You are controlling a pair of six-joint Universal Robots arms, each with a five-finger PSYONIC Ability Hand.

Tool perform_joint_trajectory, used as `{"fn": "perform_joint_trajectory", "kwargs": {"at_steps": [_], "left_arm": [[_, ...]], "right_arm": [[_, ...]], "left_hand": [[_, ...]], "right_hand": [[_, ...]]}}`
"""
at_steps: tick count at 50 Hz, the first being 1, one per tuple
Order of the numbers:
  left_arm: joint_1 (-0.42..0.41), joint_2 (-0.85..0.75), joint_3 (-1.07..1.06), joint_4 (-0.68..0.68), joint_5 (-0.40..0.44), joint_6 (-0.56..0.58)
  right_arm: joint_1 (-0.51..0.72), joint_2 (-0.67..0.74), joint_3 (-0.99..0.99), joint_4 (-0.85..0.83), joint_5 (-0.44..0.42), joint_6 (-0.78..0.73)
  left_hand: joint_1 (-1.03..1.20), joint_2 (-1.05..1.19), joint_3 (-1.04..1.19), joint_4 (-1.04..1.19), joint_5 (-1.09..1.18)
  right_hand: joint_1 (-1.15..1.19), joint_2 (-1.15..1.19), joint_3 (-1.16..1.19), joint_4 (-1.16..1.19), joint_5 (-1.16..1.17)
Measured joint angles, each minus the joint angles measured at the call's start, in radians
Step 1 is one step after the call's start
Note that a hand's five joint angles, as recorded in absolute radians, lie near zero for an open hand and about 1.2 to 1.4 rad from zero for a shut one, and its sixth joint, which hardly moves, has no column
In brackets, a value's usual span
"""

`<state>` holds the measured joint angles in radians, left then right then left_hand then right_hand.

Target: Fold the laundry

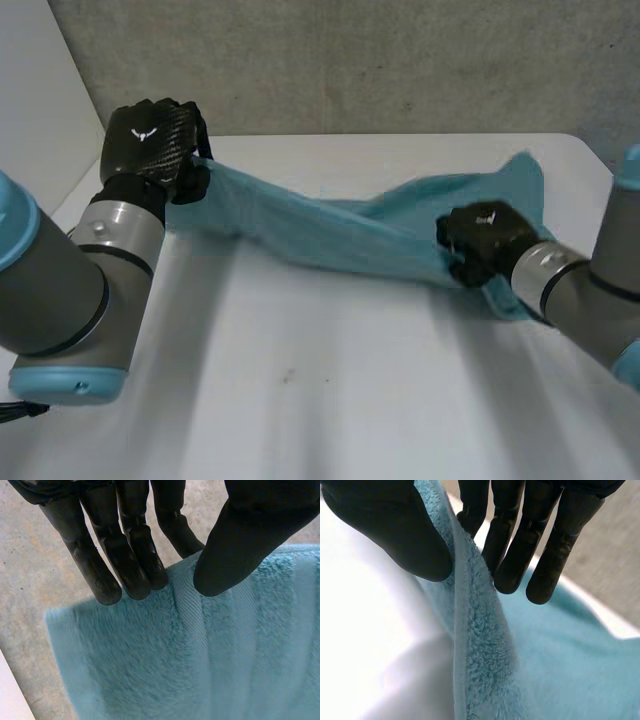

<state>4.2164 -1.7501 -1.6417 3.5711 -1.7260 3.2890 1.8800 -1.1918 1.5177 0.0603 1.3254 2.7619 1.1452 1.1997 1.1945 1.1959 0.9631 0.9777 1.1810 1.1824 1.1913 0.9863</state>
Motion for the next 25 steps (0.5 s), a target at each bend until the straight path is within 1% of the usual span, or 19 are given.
{"fn": "perform_joint_trajectory", "kwargs": {"at_steps": [3, 4, 5, 6, 7, 8, 9, 10, 11, 13, 17, 18, 25], "left_arm": [[-0.010, 0.033, -0.002, 0.000, -0.001, -0.001], [-0.015, 0.047, 0.000, 0.000, -0.001, -0.001], [-0.019, 0.063, 0.003, 0.001, -0.002, -0.002], [-0.026, 0.082, 0.008, 0.001, -0.002, -0.002], [-0.030, 0.095, 0.012, 0.001, -0.001, -0.002], [-0.040, 0.124, 0.023, 0.001, -0.001, -0.003], [-0.040, 0.124, 0.023, 0.001, -0.001, -0.003], [-0.049, 0.152, 0.037, 0.001, -0.002, -0.003], [-0.055, 0.169, 0.047, 0.000, -0.002, -0.004], [-0.065, 0.197, 0.071, -0.004, -0.002, -0.004], [-0.081, 0.221, 0.115, -0.024, -0.003, -0.006], [-0.084, 0.224, 0.126, -0.030, -0.003, -0.006], [-0.110, 0.227, 0.179, -0.070, -0.004, -0.010]], "right_arm": [[-0.003, 0.022, 0.006, -0.004, 0.000, 0.010], [-0.005, 0.026, 0.009, -0.010, 0.000, 0.020], [-0.009, 0.029, 0.013, -0.018, 0.002, 0.034], [-0.013, 0.030, 0.018, -0.031, 0.001, 0.054], [-0.017, 0.030, 0.022, -0.041, 0.001, 0.070], [-0.026, 0.027, 0.035, -0.065, 0.002, 0.114], [-0.026, 0.027, 0.035, -0.065, 0.002, 0.114], [-0.031, 0.023, 0.046, -0.081, 0.002, 0.145], [-0.040, 0.015, 0.062, -0.102, 0.003, 0.191], [-0.054, 0.000, 0.090, -0.124, 0.002, 0.252], [-0.078, -0.021, 0.141, -0.147, 0.001, 0.332], [-0.084, -0.025, 0.155, -0.152, 0.000, 0.349], [-0.106, -0.030, 0.216, -0.211, 0.000, 0.408]], "left_hand": [[0.000, 0.000, 0.000, 0.000, 0.000], [0.000, 0.000, 0.000, 0.000, 0.000], [0.000, 0.000, 0.000, 0.000, 0.000], [0.000, 0.000, 0.000, 0.000, 0.000], [0.000, 0.000, 0.000, 0.000, 0.000], [0.000, 0.000, 0.000, 0.000, 0.000], [0.000, 0.000, 0.000, 0.000, 0.000], [0.000, 0.000, 0.000, 0.000, 0.000], [0.000, 0.000, 0.000, 0.000, 0.000], [0.000, 0.000, 0.000, 0.000, 0.000], [0.000, 0.000, 0.000, 0.000, 0.000], [0.000, 0.000, 0.000, 0.000, 0.000], [0.000, 0.000, 0.000, 0.000, 0.000]], "right_hand": [[-0.005, -0.010, -0.011, -0.007, -0.005], [-0.018, -0.080, -0.079, -0.077, -0.054], [-0.018, -0.080, -0.079, -0.077, -0.054], [-0.139, -0.203, -0.203, -0.209, -0.172], [-0.139, -0.203, -0.203, -0.209, -0.172], [-0.368, -0.484, -0.470, -0.313, -0.438], [-0.368, -0.484, -0.470, -0.313, -0.438], [-0.472, -0.600, -0.604, -0.313, -0.576], [-0.480, -0.610, -0.613, -0.313, -0.586], [-0.592, -0.745, -0.750, -0.313, -0.727], [-0.619, -0.770, -0.777, -0.313, -0.761], [-0.658, -0.806, -0.819, -0.313, -0.806], [-0.679, -0.832, -0.848, -0.313, -0.836]]}}
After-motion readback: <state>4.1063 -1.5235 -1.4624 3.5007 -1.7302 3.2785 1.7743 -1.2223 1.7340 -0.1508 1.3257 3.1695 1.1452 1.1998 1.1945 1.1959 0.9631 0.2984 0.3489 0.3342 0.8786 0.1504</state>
